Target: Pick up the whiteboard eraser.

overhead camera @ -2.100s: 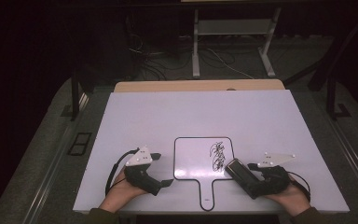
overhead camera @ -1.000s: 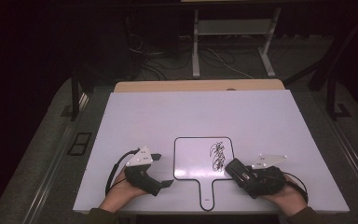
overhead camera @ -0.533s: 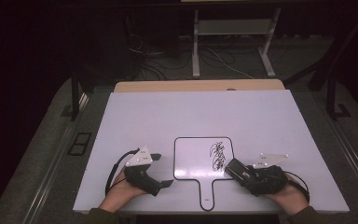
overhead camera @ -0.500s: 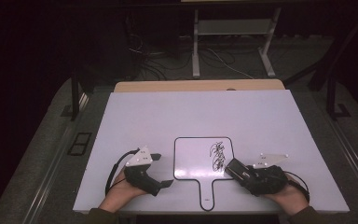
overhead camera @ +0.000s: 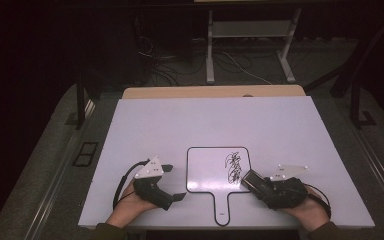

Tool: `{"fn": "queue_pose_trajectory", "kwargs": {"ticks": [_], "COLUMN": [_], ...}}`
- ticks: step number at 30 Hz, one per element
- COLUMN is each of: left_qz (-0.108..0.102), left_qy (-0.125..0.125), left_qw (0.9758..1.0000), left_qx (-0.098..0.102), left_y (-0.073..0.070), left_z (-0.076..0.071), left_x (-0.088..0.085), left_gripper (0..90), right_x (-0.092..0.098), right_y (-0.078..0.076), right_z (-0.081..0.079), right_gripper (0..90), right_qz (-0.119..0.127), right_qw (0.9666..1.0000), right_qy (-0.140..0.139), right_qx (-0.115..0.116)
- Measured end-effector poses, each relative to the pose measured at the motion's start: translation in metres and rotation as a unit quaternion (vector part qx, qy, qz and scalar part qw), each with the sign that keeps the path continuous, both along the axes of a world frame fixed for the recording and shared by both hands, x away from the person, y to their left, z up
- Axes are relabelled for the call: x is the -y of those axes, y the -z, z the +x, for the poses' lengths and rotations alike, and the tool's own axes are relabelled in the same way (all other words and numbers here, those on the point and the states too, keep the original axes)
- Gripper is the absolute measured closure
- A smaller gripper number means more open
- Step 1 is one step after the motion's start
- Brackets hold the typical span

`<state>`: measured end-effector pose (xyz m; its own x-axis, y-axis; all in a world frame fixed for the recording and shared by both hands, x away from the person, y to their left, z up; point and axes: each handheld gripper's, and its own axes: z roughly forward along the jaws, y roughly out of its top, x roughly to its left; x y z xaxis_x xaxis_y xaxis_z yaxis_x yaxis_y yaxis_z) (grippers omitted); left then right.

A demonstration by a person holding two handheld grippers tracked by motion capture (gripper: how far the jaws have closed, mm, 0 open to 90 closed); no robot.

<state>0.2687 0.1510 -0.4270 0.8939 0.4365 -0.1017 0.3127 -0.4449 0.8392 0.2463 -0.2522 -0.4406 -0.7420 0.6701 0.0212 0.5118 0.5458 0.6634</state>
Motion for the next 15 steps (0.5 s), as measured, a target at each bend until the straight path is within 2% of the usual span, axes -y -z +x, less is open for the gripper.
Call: {"fn": "queue_pose_trajectory", "kwargs": {"ticks": [8, 15], "left_qz": [0.001, -0.001], "left_qy": [0.001, 0.001], "left_qw": [1.0000, 1.0000], "left_qx": [0.000, 0.001], "left_y": [-0.0001, -0.0001], "left_z": [0.0001, 0.0001], "left_x": [-0.0005, -0.0005], "left_gripper": [0.0, 0.0], "right_x": [-0.0006, 0.0031], "right_y": [-0.0036, -0.0079], "right_z": [0.0022, 0.0058], "right_gripper": [38.9, 39.0], "right_qz": [-0.009, -0.004], "right_qw": [0.9999, 0.9999], "right_qy": [-0.006, -0.010], "right_qx": [-0.003, -0.011]}}
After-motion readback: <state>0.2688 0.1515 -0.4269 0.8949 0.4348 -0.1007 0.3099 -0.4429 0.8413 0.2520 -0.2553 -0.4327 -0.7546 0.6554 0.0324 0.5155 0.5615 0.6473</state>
